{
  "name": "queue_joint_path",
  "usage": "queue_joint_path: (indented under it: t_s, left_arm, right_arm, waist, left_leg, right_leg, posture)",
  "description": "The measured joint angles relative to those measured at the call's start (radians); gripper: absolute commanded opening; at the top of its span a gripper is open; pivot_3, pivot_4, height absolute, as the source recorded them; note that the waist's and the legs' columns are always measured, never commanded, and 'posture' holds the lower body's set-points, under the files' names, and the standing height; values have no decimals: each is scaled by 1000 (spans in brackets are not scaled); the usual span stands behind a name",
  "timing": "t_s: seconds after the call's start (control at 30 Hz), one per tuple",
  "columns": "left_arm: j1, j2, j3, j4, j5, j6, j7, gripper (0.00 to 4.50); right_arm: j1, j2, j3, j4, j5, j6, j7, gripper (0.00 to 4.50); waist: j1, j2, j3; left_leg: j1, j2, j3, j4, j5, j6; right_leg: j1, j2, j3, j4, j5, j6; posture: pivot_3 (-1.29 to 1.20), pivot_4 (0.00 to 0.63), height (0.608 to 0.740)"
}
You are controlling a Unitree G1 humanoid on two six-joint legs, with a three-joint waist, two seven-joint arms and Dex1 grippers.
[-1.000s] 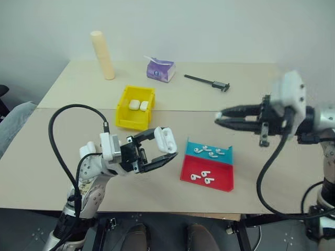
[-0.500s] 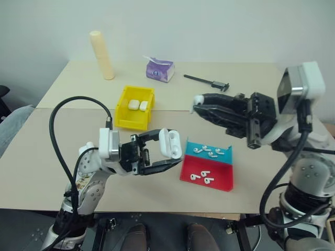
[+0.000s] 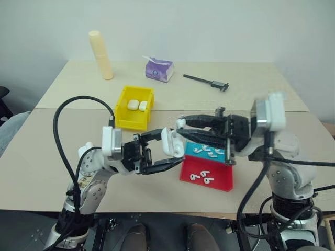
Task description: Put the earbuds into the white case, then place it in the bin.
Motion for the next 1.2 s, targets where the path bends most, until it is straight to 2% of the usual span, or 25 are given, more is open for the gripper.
queue_joint_path:
  t_s: [0.47,0.5,0.57,0.9,1.07,1.2]
  left_arm:
    - [7,2,0,-6,22,5,6,2805]
    - [8,2,0,-6,23,7,6,2805]
    - [10,0,0,-6,25,12,5,2805]
    - [11,-7,3,2,60,18,8,2805]
    - [78,38,33,28,111,-25,-21,2805]
    - [213,112,85,51,138,-55,-75,2805]
  right_arm:
    - [34,-32,46,12,-78,-128,3,675]
    - [35,-32,47,12,-81,-137,4,1407]
    - [41,-39,55,12,-84,-154,18,1960]
    - [66,-87,62,19,-87,-218,75,1960]
    - [-10,-256,19,117,-77,-167,122,1960]
    - [-187,-434,89,278,-215,-82,184,1960]
  waist:
    - [0,0,0]
    - [1,0,0]
    - [1,0,0]
    - [1,0,0]
    - [-3,0,0]
    - [-6,1,0]
  left_leg:
    - [0,0,0,0,0,0]
    - [0,0,0,0,0,0]
    - [0,0,0,0,0,0]
    - [0,0,0,0,0,0]
    - [1,0,1,0,0,0]
    - [2,1,2,-2,0,0]
  right_leg:
    - [0,0,0,0,0,0]
    - [0,0,0,0,0,0]
    - [0,0,0,0,0,0]
    - [0,0,0,0,0,0]
    - [0,0,1,0,0,0]
    - [-2,0,2,0,-1,-2]
  posture:
    - [0,150,740]
    - [0,150,740]
    - [0,150,740]
    - [0,150,740]
    - [0,150,740]
    - [0,150,740]
